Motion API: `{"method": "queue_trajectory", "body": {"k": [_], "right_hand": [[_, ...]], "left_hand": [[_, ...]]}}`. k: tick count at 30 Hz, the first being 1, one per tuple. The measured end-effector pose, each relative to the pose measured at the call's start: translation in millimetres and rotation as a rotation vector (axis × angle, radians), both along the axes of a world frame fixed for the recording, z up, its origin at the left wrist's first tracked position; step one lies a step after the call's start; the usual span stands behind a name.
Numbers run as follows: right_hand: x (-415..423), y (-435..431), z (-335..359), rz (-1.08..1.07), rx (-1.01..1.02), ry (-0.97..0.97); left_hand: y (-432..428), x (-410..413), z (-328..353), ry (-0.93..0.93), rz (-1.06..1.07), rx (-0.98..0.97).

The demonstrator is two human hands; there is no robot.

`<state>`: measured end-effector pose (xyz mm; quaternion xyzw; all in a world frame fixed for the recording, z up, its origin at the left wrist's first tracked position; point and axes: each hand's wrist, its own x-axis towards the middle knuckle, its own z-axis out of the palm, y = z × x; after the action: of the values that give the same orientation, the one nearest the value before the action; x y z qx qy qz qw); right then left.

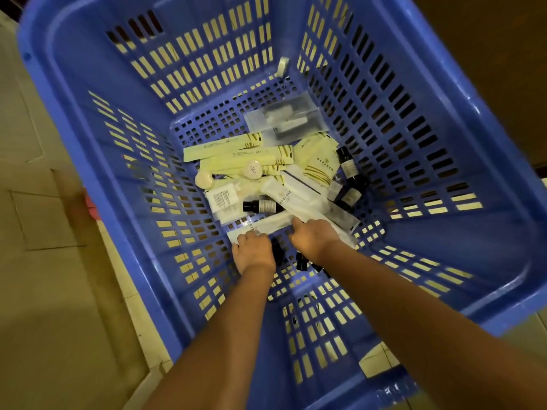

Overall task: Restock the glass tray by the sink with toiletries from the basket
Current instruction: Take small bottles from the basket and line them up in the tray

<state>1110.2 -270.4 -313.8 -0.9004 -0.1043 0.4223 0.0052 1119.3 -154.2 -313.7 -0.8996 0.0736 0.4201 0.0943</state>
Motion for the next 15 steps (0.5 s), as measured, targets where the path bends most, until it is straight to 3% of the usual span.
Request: {"method": "queue_trajectory", "body": {"k": [3,9,15], "right_hand": [[-1.6,1.2,7.3,0.152,-0.061,-0.017],[-4.6,0.7,11.3,0.182,-0.099,-0.012],[-3.0,-0.2,16.2,0.122,-0.021,0.094]], "left_hand": [[-2.6,-1.4,-1.6,0.0,0.019,-0.009],[-4.5,-2.5,-0.3,-0.035,0.131,-0.115],[-14.1,2.8,8.5,-0.064,0.842,-0.476]]}}
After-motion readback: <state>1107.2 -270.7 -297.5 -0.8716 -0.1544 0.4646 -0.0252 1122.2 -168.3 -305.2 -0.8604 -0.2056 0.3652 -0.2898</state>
